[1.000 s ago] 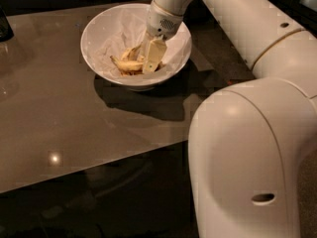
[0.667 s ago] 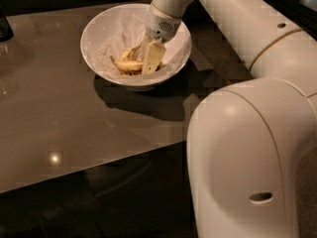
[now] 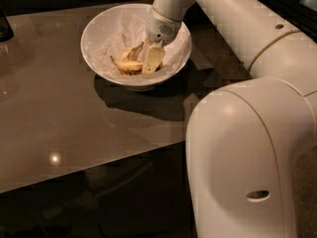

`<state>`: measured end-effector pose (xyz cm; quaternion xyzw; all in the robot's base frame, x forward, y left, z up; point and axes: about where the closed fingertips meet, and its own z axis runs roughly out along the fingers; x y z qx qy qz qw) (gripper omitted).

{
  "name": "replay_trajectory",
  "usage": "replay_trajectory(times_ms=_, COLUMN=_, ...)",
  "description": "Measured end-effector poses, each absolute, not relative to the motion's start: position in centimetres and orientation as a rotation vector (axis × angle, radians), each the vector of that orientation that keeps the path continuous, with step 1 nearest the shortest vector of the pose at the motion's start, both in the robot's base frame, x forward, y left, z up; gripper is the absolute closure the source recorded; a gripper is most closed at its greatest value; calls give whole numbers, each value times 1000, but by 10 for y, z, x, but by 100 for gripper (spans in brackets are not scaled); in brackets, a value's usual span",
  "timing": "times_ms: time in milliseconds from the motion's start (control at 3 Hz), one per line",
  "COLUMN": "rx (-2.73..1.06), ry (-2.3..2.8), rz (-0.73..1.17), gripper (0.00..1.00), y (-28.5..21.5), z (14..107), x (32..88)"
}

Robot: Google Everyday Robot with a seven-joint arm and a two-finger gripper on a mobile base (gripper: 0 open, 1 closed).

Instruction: Pick banana from white bowl

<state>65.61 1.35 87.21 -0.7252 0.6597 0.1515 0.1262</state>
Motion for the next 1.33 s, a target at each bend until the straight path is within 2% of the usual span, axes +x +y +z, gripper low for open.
replay_trajectory(times_ms=667, rx=-2112, ry=1921, rz=441, gripper=98, y=14, z=872, x=656)
replay_trajectory(times_ms=1333, rx=-2032, ry=1867, rz=313, gripper=100, y=4, z=923, x=636)
